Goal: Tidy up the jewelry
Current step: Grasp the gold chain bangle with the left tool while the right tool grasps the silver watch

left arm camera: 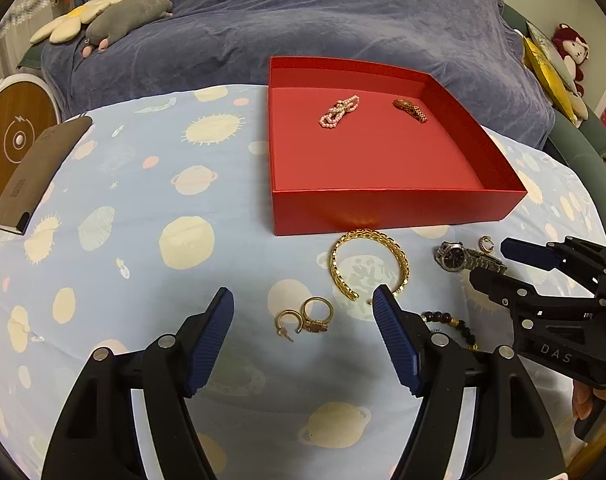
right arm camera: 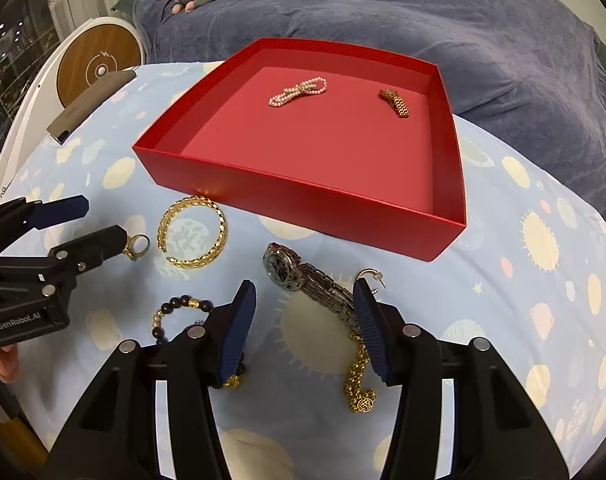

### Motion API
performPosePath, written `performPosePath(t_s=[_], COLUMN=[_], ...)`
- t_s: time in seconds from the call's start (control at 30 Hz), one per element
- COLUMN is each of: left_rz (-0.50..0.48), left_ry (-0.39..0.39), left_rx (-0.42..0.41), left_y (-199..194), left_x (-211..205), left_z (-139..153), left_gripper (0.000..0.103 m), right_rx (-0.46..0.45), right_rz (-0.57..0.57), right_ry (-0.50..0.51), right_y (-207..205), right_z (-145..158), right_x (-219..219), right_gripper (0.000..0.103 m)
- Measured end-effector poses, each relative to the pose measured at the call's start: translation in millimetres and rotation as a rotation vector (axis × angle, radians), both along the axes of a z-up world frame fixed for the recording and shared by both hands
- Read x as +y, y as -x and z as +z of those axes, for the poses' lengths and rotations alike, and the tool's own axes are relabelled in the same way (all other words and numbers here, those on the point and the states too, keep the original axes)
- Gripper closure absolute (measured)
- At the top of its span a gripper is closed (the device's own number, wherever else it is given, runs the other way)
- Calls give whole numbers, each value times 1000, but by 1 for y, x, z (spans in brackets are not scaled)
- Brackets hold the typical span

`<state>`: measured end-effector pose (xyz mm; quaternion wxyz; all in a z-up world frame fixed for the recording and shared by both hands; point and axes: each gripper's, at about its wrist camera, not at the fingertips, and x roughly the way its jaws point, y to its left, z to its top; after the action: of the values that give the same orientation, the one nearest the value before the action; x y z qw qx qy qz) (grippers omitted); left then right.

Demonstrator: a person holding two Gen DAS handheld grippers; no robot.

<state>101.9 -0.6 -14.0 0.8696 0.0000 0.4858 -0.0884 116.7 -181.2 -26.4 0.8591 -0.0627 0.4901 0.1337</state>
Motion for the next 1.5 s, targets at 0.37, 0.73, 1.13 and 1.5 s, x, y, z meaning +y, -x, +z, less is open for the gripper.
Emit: performPosePath(t_s=[0.37, 0.73, 1.13, 1.5], left_rz=[-12, -9, -75, -102], left_ry=[20, 24, 39, -32], left_rx=[10, 21, -5, -40], left_y=[-5, -10, -16, -21], left_x=[-4, -5, -34, -53], left_z=[-2, -6, -22, -36], left_gripper=[33, 33, 25, 26], right_rx=[-9, 66, 67, 70], right_rz=[68, 61, -59, -76], right_ry=[-1, -8, -75, -85], right_y=[-16, -12, 9, 6], right_z=[-14, -17, 15, 15], right_x=[9, 8, -17, -26], right_gripper=[55, 87, 87, 88])
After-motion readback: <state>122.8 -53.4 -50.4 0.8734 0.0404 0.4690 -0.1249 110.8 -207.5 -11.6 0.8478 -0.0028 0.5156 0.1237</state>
